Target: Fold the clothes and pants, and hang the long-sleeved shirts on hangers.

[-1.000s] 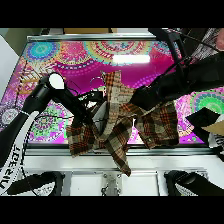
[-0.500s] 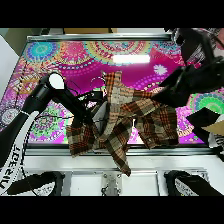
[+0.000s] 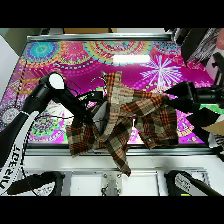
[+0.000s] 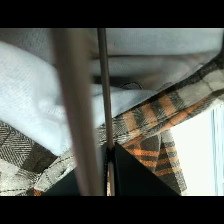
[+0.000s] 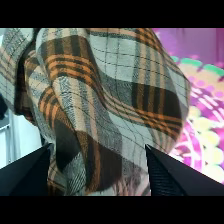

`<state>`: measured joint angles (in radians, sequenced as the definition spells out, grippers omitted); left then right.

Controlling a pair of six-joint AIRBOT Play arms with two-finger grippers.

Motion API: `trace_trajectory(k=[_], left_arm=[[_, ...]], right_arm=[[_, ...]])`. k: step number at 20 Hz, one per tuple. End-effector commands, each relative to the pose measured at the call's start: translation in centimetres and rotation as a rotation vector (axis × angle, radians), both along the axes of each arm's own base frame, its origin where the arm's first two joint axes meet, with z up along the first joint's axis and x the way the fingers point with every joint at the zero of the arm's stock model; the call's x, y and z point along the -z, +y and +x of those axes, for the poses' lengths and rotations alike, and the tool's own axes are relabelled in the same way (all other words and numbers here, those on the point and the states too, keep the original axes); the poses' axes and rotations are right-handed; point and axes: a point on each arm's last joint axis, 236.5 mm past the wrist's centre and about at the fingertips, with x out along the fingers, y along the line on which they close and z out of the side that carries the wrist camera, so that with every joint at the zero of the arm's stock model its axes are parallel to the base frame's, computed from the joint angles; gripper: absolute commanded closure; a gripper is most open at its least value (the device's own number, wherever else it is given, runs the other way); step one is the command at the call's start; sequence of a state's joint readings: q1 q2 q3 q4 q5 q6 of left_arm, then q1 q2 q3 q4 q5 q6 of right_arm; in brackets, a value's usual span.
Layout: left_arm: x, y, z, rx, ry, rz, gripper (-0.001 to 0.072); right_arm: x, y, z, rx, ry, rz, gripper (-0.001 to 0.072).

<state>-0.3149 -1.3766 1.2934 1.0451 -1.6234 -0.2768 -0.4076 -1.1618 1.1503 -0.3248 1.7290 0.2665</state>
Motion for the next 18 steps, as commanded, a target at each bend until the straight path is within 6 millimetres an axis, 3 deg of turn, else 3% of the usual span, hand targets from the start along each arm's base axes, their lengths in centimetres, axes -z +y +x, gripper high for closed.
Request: trace_trajectory(k=[1,6,10,18], left_arm=[[0.0,0.0,0.1,-0.001,-0.002,0.000,0.0684],[0.0,0.0,0.1,-0.001,-0.001,0.000,0.0684],[0.0,0.0,0.1,-0.001,-0.002,0.000,0.0684],[0.0,0.0,0.1,-0.001,-0.002,0.000,0.0684]], right_arm=[[1.2,1.7,0.1,-0.088,-0.020,0.045,0.0085],[2.9,5.6,-0.6,-0.222,0.022,0.065,0.0085],[2.7,7.3,-1.0,-0.264,0.028,0.095,0.0085],[2.8,8.0,-1.0,-0.270,0.026,0.091,0.0085]])
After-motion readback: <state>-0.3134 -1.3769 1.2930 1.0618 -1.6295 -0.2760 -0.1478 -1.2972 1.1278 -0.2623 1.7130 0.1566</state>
